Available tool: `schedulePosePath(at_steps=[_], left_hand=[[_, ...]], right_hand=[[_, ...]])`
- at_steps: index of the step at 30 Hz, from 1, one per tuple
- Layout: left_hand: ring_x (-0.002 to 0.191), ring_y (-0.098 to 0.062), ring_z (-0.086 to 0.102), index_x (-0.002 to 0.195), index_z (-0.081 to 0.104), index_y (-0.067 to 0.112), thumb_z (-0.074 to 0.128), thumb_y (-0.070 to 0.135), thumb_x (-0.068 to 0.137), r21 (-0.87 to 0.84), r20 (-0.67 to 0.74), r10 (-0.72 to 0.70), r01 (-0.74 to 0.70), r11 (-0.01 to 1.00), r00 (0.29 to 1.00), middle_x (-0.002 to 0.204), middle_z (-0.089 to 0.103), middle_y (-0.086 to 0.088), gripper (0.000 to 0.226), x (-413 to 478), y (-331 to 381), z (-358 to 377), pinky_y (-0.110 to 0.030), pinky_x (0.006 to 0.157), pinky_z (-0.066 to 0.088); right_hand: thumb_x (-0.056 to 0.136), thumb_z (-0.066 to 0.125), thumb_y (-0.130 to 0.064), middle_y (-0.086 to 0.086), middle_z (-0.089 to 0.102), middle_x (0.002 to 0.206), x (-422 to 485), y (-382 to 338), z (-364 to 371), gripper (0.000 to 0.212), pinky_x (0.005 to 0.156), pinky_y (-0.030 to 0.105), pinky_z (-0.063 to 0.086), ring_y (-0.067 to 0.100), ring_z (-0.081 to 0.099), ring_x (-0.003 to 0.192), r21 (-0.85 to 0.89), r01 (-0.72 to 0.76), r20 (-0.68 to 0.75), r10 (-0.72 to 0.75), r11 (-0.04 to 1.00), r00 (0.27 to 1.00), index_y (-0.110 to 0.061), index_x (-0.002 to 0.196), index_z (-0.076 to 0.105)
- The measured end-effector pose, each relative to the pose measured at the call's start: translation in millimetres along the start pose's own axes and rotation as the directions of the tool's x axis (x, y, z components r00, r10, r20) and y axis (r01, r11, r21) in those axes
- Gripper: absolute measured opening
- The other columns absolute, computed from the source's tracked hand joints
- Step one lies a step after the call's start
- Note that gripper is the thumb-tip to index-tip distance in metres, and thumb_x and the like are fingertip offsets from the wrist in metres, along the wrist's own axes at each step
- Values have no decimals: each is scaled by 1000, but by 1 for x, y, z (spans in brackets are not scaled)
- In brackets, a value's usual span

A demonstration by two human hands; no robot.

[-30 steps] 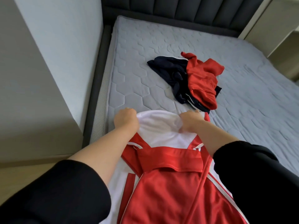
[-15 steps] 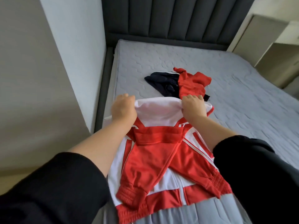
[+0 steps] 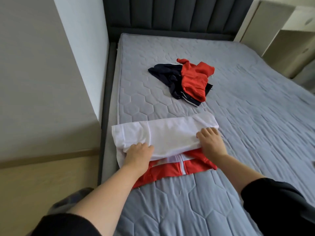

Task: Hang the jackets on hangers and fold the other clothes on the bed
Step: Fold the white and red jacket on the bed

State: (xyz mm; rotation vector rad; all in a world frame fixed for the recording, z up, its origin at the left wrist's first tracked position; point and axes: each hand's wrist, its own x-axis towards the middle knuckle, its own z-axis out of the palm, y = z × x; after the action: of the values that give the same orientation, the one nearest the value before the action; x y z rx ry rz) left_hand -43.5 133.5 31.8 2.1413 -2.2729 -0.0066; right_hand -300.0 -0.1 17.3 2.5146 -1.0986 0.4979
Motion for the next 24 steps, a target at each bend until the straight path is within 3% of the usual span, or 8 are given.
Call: schedulePosePath(at_steps=[6, 9, 11, 14, 16, 19, 21, 24], left_hand=[[104, -30, 54, 115, 48, 11, 45, -2, 85, 33, 247, 29, -38, 999, 968, 111, 57, -10, 33, -23, 16, 7, -36, 77, 39], [104, -28, 52, 114, 49, 11, 48, 2, 86, 70, 303, 51, -76, 995, 952, 113, 56, -10, 29, -25, 24, 8, -34, 76, 36], [112, -27, 44, 118, 49, 13, 49, 23, 90, 78, 259, 58, -81, 994, 964, 123, 49, -9, 29, -25, 30, 8, -35, 86, 34], [142, -34, 9, 147, 18, 13, 41, 59, 89, 173, 279, 84, -136, 975, 957, 155, 7, -14, 77, -25, 37, 27, -52, 109, 16], [145, -34, -12, 151, -8, 16, 47, 53, 90, 219, 347, 63, -146, 965, 936, 158, -16, -12, 90, -24, 41, 41, -59, 113, 6], [145, -35, -12, 151, -15, 16, 53, 29, 92, 236, 361, 51, -144, 961, 931, 158, -19, -12, 91, -18, 41, 48, -57, 114, 10], [146, -34, -9, 151, -13, 18, 49, 22, 95, 204, 369, 61, -145, 968, 928, 158, -18, -11, 84, -13, 35, 43, -55, 115, 13], [146, -33, -2, 152, -7, 21, 39, 16, 99, 200, 350, 92, -171, 965, 932, 160, -10, -7, 71, -4, 15, 30, -52, 115, 16]], right_hand=[[72, 56, -9, 7, 50, 73, -49, -8, 6, 7, 66, 37, 37, 28, 50, 62, -16, 16, 98, -15, 1000, 995, -11, 76, 62], [59, 75, -1, 6, 54, 79, -63, -12, 13, 30, 66, 39, 49, 30, 54, 67, 1, -28, 232, 27, 1000, 972, -11, 84, 64], [60, 68, -5, 8, 57, 93, -72, -17, 16, 39, 79, 43, 48, 33, 59, 79, 29, -49, 286, 38, 998, 958, -10, 98, 61], [57, 57, -22, 13, 55, 127, -84, -26, 15, 69, 105, 48, 24, 32, 46, 120, 23, -38, 440, 24, 999, 898, -6, 125, 51], [49, 68, -25, 16, 50, 137, -86, -29, 13, 90, 108, 51, 18, 31, 36, 129, 6, -23, 513, 17, 1000, 858, -7, 133, 45], [44, 82, -16, 20, 54, 134, -70, -33, 13, 94, 102, 59, 34, 36, 50, 124, -85, -63, 558, 100, 994, 824, -7, 133, 53], [56, 82, -8, 25, 54, 132, -56, -33, 14, 84, 98, 59, 40, 39, 56, 119, -128, -49, 557, 113, 991, 823, -6, 134, 53], [89, 59, -14, 22, 43, 141, -36, -40, 12, 70, 106, 43, 37, 34, 48, 127, -97, -21, 607, 76, 995, 791, -10, 150, 25]])
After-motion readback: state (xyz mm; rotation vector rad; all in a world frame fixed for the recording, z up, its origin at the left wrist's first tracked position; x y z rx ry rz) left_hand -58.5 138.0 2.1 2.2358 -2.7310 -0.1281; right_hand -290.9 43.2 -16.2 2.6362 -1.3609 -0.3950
